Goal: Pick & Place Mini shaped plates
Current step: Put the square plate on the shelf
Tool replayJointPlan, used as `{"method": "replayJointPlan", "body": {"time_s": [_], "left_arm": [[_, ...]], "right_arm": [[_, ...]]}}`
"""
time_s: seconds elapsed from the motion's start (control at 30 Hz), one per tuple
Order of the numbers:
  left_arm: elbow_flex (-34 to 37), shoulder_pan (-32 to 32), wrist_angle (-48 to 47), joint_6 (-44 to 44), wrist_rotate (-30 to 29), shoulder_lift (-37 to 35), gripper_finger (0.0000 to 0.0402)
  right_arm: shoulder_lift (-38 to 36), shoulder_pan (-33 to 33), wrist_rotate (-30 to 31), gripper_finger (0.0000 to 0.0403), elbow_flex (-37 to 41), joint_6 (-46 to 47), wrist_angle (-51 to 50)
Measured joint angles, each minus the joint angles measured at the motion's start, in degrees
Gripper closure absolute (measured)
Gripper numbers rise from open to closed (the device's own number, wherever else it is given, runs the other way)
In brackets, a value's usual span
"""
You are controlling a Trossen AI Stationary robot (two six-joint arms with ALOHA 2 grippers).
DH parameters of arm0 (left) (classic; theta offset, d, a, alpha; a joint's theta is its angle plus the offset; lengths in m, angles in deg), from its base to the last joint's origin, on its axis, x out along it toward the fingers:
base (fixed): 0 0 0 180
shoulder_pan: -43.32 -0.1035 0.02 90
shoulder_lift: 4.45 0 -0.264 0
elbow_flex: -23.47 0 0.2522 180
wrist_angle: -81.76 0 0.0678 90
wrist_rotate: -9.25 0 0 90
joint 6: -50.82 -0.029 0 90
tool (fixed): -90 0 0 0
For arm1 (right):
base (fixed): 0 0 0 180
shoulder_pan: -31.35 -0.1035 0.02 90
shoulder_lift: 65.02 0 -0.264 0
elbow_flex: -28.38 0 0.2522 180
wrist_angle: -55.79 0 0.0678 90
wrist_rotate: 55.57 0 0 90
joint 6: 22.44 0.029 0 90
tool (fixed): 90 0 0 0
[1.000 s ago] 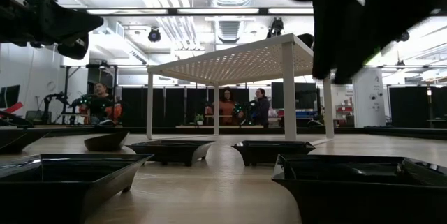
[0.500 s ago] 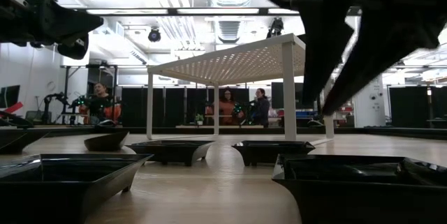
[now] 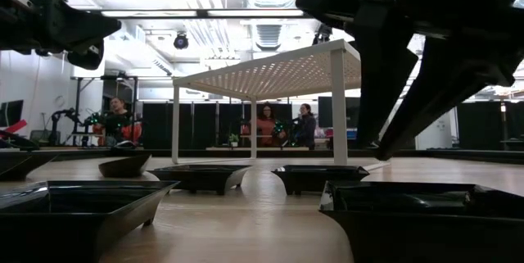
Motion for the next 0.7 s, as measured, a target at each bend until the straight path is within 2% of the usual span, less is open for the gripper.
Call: {"method": "replayJointPlan", "body": {"time_s": [0.4, 0.57, 0.7], "left_arm": [[0.0, 0.0, 0.0, -0.02, 0.01, 0.0, 0.0401], [0.0, -0.04, 0.0, 0.0, 0.02, 0.02, 0.0401], [0.0, -0.04, 0.01, -0.01, 0.01, 0.01, 0.0401]], "right_arm": [[0.0, 0.28, 0.27, 0.0344, 2.16, -1.64, 1.97], [0.0, 0.22, 4.23, 0.0344, 3.95, -2.59, 2.14], [0.0, 0.26, 4.74, 0.0344, 4.18, -2.62, 3.46]]}}
